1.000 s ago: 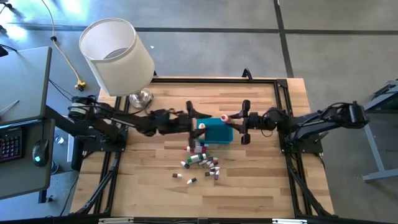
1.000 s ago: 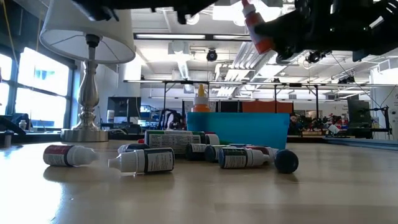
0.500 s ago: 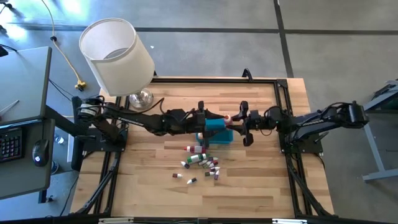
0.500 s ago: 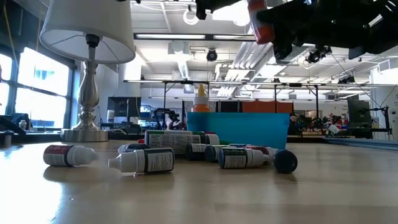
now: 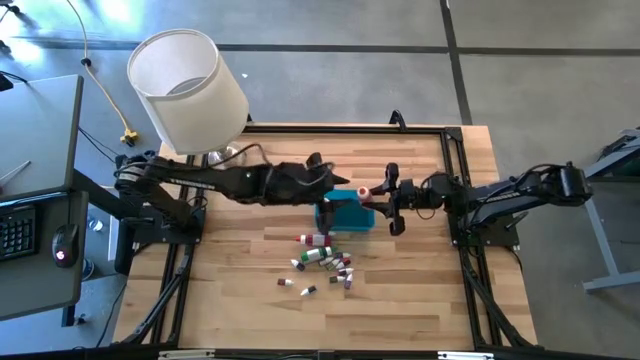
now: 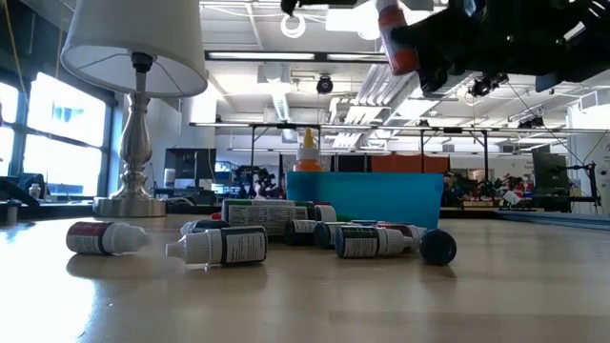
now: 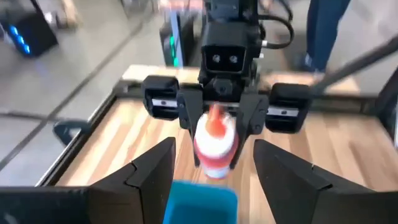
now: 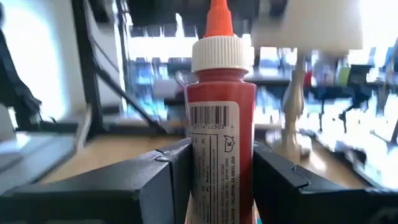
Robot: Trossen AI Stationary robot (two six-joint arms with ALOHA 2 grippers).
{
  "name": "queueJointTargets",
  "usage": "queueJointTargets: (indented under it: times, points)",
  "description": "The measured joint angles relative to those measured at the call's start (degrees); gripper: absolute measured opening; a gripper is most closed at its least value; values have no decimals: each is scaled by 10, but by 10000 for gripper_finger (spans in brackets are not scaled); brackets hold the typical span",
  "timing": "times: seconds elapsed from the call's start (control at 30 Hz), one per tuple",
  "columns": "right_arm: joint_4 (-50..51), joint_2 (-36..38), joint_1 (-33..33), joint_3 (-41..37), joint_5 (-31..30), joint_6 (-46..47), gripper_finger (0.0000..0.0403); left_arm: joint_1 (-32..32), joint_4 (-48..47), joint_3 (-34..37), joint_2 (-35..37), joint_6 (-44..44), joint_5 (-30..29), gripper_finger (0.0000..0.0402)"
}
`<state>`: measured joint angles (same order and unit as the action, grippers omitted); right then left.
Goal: Pick & Place food coloring
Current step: Put the large orange food coloring bottle into the bin
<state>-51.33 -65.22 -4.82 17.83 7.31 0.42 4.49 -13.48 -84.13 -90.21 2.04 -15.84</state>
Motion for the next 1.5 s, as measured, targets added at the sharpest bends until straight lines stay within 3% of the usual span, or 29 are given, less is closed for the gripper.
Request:
queueJointTargets:
  times: [0.13, 0.33, 0.6, 0.73, 1.5]
  points:
    - [89, -27, 0, 31, -9, 4, 129, 0, -145, -75, -20, 0, 2, 214]
    - [170, -65, 3, 94, 23, -8, 129, 0, -207, -88, -27, 0, 28, 214]
    - [193, -73, 29, 121, 9, -53, 129, 0, -194, -89, -46, -1, 13, 214]
    - [190, -71, 33, 121, -14, -69, 129, 0, -207, -87, -49, 15, 38, 214]
    - [154, -70, 29, 121, -8, -99, 129, 0, -225, -87, -56, 53, 23, 214]
